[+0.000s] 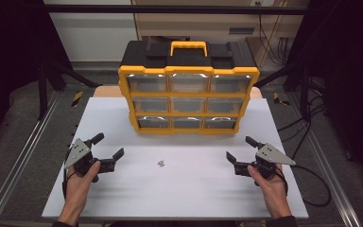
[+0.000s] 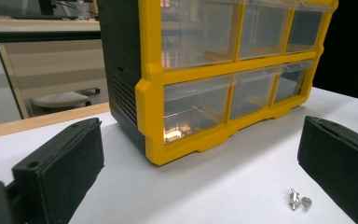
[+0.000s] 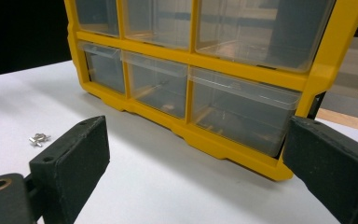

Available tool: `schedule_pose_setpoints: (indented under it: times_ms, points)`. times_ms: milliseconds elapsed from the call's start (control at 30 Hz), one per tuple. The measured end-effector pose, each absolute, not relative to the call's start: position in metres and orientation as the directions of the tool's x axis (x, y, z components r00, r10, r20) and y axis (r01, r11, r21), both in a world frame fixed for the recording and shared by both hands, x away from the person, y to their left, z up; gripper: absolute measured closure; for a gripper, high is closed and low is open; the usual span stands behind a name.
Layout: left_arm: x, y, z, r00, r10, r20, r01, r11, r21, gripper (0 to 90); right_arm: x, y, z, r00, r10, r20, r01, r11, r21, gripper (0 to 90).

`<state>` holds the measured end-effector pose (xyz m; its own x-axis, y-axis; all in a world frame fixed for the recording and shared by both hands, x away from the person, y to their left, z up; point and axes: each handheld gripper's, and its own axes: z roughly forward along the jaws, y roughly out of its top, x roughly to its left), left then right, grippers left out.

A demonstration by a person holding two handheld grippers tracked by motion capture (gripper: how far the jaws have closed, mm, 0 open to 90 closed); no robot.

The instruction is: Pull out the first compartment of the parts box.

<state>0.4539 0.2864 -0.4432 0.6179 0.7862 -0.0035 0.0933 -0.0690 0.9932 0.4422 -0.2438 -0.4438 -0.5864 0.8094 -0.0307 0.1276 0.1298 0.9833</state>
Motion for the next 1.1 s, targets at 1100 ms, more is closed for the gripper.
schedule_pose_setpoints:
  times_ms: [1100]
  points:
    - [0.459,0.219,-0.363,0.521,0.751,0.407,-0.009,-0.472,0.882,4.2,0.437,-0.234,-0.447,-0.583,0.807,-0.096,0.147,0.221,0.964,5.1]
